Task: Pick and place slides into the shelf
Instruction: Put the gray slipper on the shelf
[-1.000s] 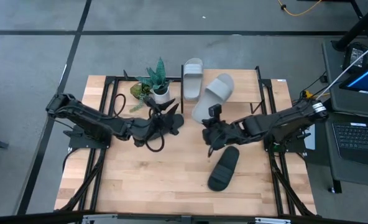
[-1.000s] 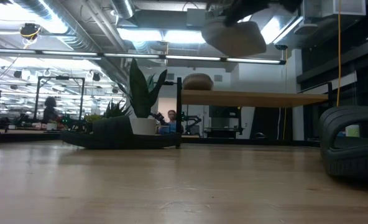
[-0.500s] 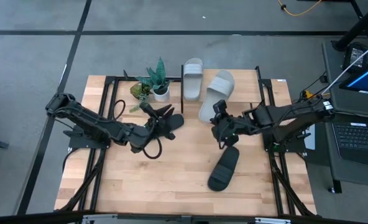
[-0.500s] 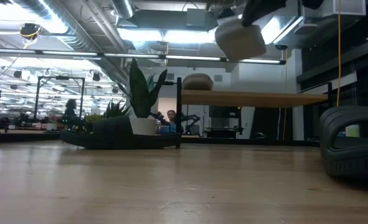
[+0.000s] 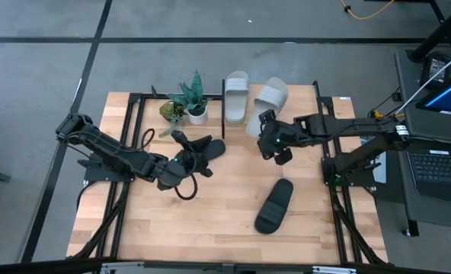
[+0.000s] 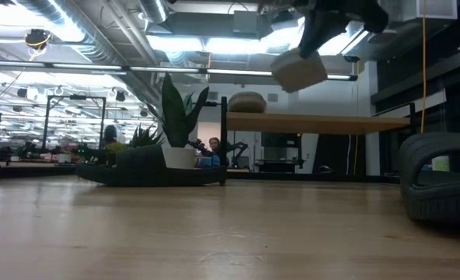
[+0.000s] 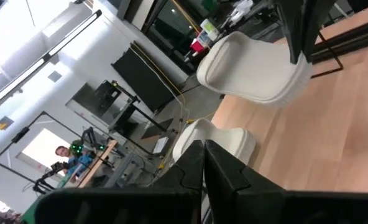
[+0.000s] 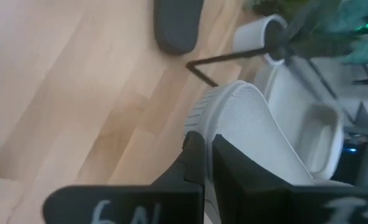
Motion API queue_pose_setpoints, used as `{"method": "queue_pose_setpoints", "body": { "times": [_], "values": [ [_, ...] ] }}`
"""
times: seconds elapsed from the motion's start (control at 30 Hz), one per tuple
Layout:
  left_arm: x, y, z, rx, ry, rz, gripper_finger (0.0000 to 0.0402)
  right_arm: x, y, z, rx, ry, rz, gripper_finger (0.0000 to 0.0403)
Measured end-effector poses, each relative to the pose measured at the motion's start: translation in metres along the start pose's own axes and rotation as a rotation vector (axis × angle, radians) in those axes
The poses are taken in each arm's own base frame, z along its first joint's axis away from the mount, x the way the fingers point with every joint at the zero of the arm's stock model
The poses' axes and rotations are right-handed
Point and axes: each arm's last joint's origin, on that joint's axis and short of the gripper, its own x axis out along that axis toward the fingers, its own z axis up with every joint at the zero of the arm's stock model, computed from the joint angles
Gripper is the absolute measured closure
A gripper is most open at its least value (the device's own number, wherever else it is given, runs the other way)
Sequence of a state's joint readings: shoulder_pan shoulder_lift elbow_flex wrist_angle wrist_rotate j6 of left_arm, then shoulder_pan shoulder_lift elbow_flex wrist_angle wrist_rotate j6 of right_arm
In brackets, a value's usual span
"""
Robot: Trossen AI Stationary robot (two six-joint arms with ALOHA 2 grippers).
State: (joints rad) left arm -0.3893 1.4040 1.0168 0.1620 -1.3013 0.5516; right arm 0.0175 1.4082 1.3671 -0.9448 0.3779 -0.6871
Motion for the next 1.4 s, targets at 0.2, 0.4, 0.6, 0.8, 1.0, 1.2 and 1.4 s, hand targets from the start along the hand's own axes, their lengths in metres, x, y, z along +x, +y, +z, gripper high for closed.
{"method": "queue_pose_setpoints", "body": {
  "times": [0.2, 0.4, 0.6, 0.8, 1.0, 1.2, 1.4],
  "values": [
    [0.0, 0.0, -0.002, -0.002, 0.029, 0.037, 0.0399, 0.015, -0.008, -0.016, -0.002, 0.031, 0.035, 0.039],
    [0.0, 0.001, -0.003, -0.004, 0.043, 0.06, 0.04, 0.032, -0.014, -0.028, -0.038, 0.006, 0.061, 0.0391],
    [0.0, 0.001, -0.003, -0.007, 0.043, 0.061, 0.0401, 0.039, -0.024, -0.041, -0.008, 0.0, 0.065, 0.0391],
    [0.0, 0.001, -0.003, -0.006, 0.043, 0.061, 0.04, 0.04, -0.031, -0.045, -0.028, -0.052, 0.07, 0.0391],
    [0.0, 0.001, -0.003, -0.007, 0.043, 0.061, 0.04, 0.042, -0.037, -0.048, -0.086, -0.062, 0.042, 0.0391],
    [0.0, 0.001, -0.003, -0.006, 0.043, 0.061, 0.04, 0.043, -0.04, -0.054, -0.066, -0.066, 0.063, 0.0391],
    [0.0, 0.001, -0.003, -0.006, 0.043, 0.061, 0.04, 0.045, -0.046, -0.062, -0.072, -0.1, 0.088, 0.0391]
  ]
}}
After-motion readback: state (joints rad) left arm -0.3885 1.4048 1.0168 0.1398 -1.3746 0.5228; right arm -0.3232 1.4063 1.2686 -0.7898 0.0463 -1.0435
